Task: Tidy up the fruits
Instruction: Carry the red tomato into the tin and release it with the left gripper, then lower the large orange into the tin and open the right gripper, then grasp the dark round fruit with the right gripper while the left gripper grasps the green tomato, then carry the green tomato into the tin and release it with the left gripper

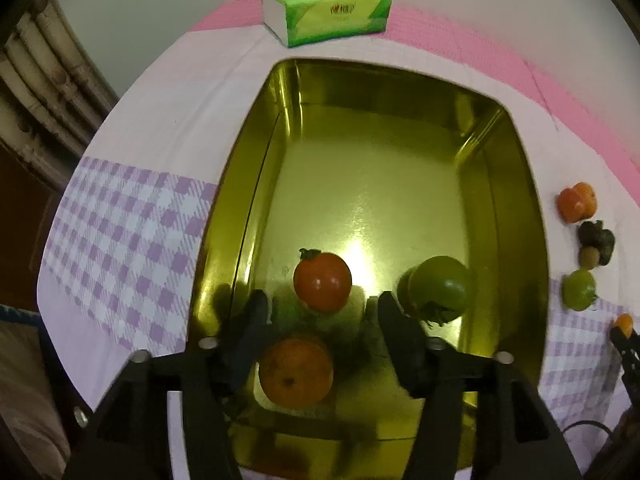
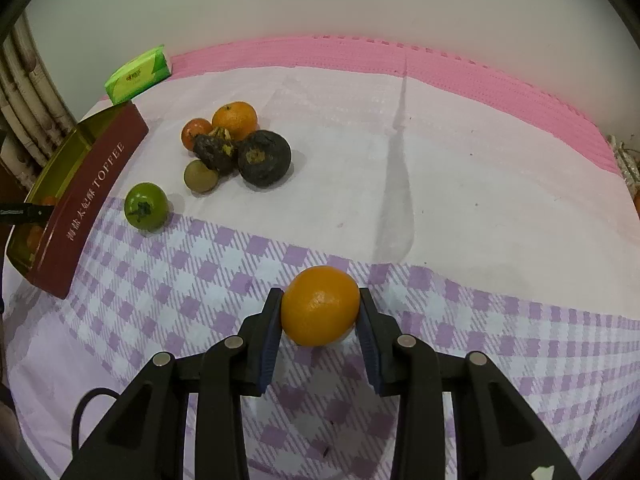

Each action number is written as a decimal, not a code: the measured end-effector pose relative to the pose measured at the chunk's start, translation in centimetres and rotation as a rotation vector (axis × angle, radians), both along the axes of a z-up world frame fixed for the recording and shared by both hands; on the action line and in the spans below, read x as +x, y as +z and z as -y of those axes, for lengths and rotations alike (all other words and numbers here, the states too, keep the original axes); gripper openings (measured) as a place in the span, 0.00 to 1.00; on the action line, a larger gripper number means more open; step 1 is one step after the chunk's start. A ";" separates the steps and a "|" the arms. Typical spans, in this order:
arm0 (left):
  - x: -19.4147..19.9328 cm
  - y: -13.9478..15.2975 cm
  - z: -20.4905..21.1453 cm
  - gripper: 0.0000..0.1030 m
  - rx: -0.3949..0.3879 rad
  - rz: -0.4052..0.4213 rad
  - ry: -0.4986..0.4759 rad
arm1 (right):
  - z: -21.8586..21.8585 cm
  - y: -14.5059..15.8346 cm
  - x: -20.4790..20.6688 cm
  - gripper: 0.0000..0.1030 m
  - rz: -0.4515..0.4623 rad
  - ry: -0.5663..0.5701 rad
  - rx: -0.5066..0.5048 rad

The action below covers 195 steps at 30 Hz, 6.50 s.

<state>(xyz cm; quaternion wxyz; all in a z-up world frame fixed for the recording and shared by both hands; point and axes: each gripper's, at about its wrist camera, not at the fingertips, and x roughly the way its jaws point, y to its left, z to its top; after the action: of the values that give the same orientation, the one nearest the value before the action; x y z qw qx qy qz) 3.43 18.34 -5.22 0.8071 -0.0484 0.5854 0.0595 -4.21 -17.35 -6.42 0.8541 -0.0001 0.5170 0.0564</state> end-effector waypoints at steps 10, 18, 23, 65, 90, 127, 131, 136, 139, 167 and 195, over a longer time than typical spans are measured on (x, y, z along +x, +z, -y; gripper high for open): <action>-3.3 5.8 0.2 0.65 0.027 0.206 -0.061 | -6.2 4.6 1.3 0.32 0.048 0.168 0.098; -8.0 7.2 -5.7 0.71 0.047 0.269 0.123 | -18.8 6.1 2.2 0.33 0.012 0.453 0.201; -9.1 6.6 -8.4 0.72 0.003 0.259 0.221 | -24.5 4.7 2.3 0.32 -0.022 0.566 0.129; -8.3 5.0 -7.8 0.72 -0.030 0.217 0.208 | -5.9 4.0 4.1 0.44 0.091 0.163 0.017; -4.2 6.9 10.6 0.72 -0.071 0.244 -0.233 | -3.3 -2.0 8.1 0.35 0.112 0.090 0.052; -0.1 2.2 19.2 0.37 -0.108 0.095 -0.341 | 2.6 -2.3 4.5 0.38 0.181 -0.078 -0.014; -1.0 4.1 16.4 0.37 -0.123 0.132 -0.282 | 2.6 -2.3 4.5 0.38 0.181 -0.078 -0.014; -2.2 5.5 12.7 0.37 -0.108 0.154 -0.201 | 2.6 -2.2 4.5 0.37 0.181 -0.078 -0.014; -3.1 5.6 9.7 0.37 -0.085 0.154 -0.133 | 2.7 -2.2 4.5 0.37 0.181 -0.078 -0.012; -4.7 1.1 3.8 0.38 -0.052 0.023 -0.022 | 2.5 -2.2 4.6 0.37 0.180 -0.078 -0.020; -6.1 4.2 3.8 0.56 0.007 0.100 -0.091 | 2.5 -2.2 4.8 0.36 0.165 -0.073 -0.030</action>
<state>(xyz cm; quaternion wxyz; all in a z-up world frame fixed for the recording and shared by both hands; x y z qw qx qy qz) -2.65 14.57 -1.01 0.8374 -0.0219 0.5456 0.0223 0.61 -19.83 -8.62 0.8953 0.0013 0.4452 0.0173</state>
